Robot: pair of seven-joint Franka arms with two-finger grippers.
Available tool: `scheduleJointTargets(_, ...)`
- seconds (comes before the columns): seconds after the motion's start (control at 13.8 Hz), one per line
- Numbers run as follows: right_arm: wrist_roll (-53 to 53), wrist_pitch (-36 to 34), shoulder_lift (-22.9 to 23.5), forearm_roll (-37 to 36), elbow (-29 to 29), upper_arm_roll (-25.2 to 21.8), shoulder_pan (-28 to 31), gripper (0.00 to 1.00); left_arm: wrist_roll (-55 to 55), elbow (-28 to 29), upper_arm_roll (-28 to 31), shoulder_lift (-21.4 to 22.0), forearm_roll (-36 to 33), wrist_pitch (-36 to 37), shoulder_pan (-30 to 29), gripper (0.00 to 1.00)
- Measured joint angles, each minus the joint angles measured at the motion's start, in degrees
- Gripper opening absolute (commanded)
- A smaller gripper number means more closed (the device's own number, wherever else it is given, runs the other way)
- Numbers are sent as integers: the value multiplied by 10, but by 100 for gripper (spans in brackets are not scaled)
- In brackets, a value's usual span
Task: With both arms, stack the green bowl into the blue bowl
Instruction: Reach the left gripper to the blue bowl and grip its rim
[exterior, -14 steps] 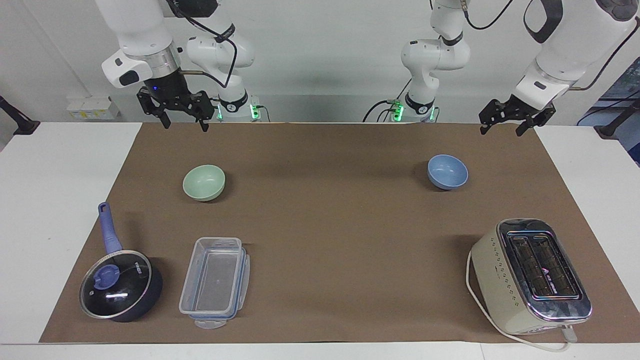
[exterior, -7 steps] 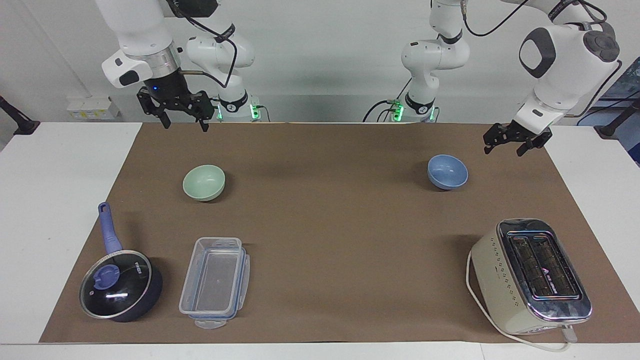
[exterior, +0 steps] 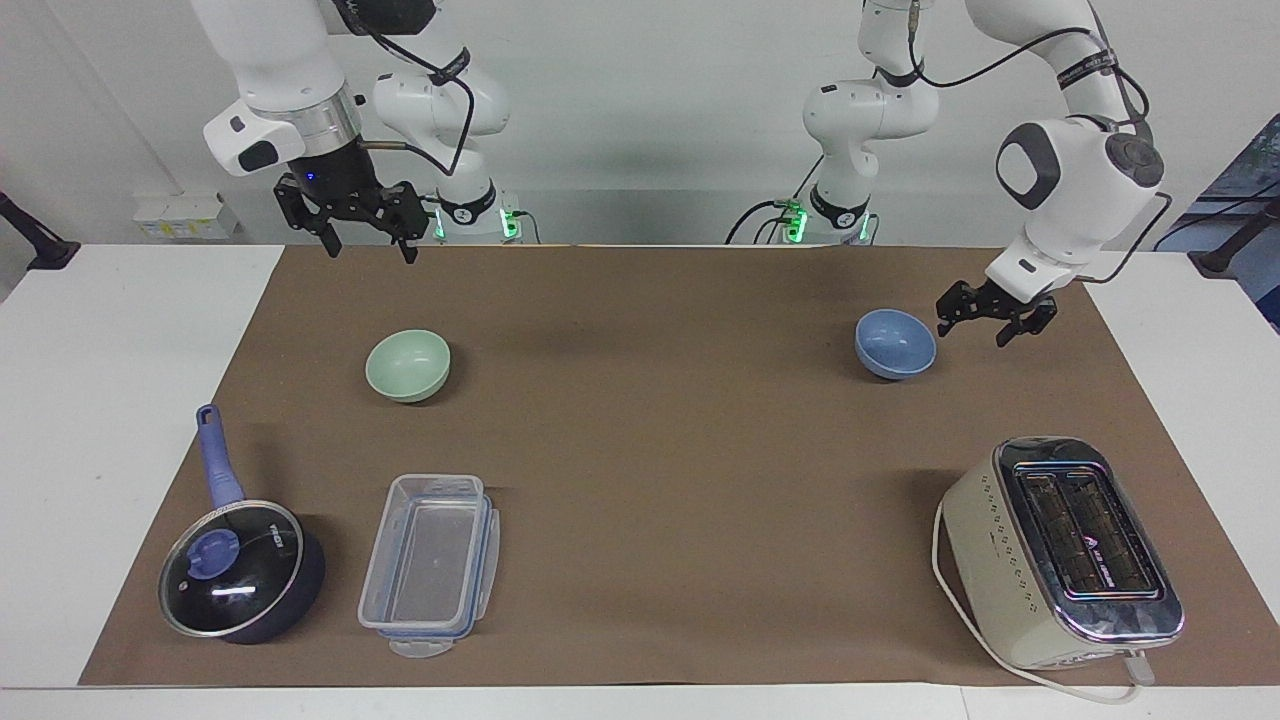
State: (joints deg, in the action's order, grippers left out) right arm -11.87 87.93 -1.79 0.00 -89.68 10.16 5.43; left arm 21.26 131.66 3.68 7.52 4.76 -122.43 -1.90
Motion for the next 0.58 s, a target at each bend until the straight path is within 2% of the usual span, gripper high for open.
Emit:
scheduleJointTargets(0.07,0,0,0,0,0,0,0,100,3,24,0,0,8,-24,-1,100)
scheduleJointTargets(0.15,0,0,0,0,0,0,0,100,5,45,0,0,24,-44,-1,77)
scheduleJointTargets(0.22,0,0,0,0,0,0,0,100,8,63,0,0,40,-59,-1,29)
scheduleJointTargets(0.29,0,0,0,0,0,0,0,100,9,80,-1,0,47,-73,-1,0)
scheduleJointTargets(0.58,0,0,0,0,0,0,0,100,10,109,-2,0,54,-100,-1,0)
